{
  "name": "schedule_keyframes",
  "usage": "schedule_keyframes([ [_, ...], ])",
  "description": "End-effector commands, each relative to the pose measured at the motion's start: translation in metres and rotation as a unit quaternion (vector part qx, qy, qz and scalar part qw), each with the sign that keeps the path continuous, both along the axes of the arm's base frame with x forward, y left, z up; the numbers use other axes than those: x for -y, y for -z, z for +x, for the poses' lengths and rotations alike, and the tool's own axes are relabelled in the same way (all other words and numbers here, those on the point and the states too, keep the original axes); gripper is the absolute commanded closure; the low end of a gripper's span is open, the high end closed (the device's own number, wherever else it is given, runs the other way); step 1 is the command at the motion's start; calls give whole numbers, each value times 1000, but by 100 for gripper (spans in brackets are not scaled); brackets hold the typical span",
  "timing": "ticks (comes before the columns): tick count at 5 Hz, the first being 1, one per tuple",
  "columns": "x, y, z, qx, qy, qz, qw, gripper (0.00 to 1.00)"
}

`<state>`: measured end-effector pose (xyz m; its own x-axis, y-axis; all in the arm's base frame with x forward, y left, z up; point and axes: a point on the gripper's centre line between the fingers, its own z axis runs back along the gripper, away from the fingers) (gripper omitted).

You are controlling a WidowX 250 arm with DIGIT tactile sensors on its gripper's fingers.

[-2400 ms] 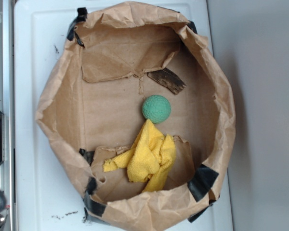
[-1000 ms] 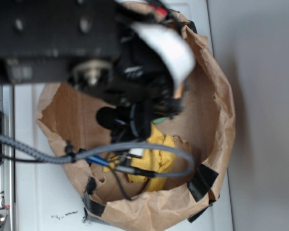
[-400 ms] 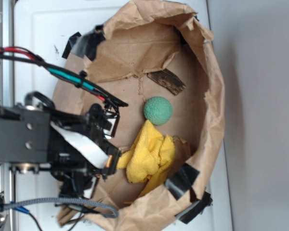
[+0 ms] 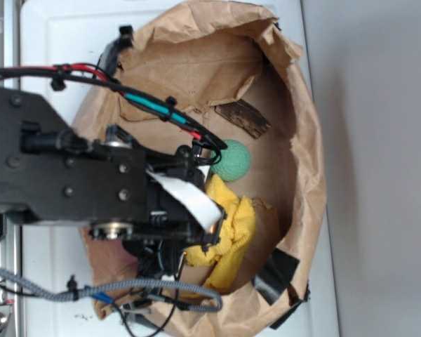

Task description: Grab the yellow cloth.

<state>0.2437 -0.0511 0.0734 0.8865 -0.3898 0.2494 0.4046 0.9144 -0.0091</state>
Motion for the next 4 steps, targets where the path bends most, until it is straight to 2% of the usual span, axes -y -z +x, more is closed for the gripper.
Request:
schedule_keyframes([
  [1,-35,-62,56,-13,-34,-48,998,0],
  [2,-62,-70,93,-22,-43,-51,998,0],
  [3,-77,-56,121,-39,-27,-42,998,0],
  [4,-56,-42,97,-45,5,-25,999,0],
])
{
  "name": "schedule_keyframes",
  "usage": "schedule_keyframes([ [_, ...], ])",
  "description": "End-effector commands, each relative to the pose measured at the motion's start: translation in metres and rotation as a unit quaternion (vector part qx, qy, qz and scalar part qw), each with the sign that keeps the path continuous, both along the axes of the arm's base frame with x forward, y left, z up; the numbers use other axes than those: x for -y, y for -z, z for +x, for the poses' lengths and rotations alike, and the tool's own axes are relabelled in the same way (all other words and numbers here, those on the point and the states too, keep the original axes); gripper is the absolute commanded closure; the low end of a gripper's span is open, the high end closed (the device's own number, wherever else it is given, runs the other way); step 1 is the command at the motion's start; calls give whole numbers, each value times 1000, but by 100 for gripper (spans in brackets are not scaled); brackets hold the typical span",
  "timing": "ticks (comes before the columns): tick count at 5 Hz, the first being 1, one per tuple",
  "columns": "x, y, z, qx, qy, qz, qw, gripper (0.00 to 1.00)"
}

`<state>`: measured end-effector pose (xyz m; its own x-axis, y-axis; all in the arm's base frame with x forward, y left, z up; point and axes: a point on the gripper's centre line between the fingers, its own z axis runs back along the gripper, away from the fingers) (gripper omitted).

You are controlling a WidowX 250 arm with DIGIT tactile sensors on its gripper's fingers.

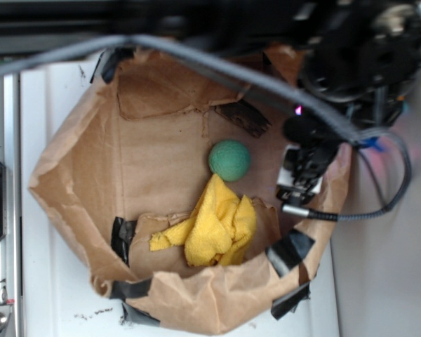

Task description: Grab the yellow cloth.

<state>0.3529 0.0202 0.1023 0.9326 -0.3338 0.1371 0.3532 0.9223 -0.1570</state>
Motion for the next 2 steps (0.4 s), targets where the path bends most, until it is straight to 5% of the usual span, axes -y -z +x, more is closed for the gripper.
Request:
schedule_keyframes([
  [1,39,-15,-48,52,92,21,994,0],
  [2,39,-21,-56,73,112,18,991,0],
])
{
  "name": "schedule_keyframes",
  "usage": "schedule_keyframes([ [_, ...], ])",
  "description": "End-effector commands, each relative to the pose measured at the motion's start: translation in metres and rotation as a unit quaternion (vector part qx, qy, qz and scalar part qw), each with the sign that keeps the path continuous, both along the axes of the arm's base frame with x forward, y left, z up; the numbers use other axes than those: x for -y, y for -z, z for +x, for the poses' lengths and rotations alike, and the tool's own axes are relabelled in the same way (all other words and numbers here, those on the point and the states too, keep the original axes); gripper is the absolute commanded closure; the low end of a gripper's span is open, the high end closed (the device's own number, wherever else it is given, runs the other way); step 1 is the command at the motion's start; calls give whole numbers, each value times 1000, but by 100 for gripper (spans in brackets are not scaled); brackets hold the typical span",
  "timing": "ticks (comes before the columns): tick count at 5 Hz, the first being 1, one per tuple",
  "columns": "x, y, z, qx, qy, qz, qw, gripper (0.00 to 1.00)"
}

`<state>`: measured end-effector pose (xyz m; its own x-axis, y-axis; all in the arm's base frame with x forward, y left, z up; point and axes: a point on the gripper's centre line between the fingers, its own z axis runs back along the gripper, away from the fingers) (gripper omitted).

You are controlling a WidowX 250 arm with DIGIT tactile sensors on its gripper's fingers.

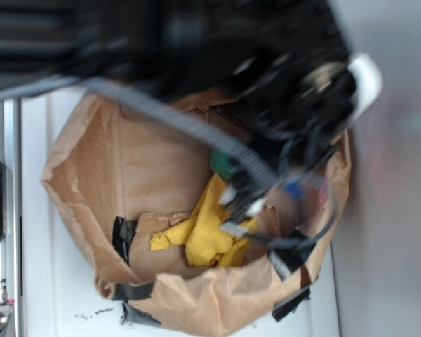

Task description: Grab the yellow cloth.

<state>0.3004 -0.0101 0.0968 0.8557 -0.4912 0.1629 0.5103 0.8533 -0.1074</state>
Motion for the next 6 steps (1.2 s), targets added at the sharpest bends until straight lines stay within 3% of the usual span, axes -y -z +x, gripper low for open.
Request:
schedule_keyframes([
  [1,10,-16,1,39,30,7,999,0],
  [2,32,5,-20,26,55,18,998,0],
  [3,57,39,-44,-17,116,-19,993,0],
  [4,61,57,-39,-18,137,-15,990,0],
  [5,60,69,-39,-15,119,-2,993,100],
  [6,54,62,-33,-7,107,-1,994,100],
])
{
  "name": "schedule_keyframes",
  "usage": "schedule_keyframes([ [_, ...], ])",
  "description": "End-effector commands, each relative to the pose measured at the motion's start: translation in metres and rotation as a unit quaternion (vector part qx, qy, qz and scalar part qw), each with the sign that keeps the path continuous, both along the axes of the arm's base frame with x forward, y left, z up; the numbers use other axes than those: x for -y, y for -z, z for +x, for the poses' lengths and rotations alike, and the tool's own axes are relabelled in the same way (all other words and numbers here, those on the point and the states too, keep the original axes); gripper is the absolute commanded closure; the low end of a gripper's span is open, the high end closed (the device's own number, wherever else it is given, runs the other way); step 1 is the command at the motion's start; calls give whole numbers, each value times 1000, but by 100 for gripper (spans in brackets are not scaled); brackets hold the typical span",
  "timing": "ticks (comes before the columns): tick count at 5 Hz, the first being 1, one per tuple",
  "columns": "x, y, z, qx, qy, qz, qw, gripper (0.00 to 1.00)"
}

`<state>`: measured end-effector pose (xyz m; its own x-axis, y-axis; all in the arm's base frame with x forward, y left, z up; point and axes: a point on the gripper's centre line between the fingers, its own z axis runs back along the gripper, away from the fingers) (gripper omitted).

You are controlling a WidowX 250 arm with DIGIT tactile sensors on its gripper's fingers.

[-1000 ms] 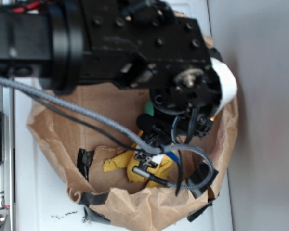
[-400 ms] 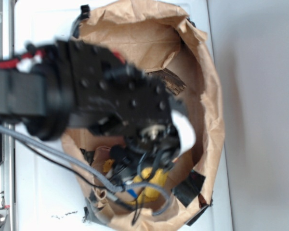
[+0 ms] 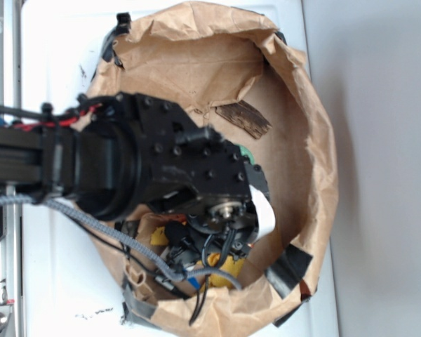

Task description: Grab the yellow cloth.

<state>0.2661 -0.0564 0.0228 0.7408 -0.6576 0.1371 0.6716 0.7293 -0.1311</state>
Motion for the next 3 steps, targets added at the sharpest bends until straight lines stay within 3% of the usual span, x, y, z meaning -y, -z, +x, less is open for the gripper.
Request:
schedule_keyframes([
  [1,-4,-51,7,33,-25,-34,999,100],
  [2,-11,-101,4,100,-77,-43,991,100],
  [3,-16,-151,0,101,-92,-76,988,100],
])
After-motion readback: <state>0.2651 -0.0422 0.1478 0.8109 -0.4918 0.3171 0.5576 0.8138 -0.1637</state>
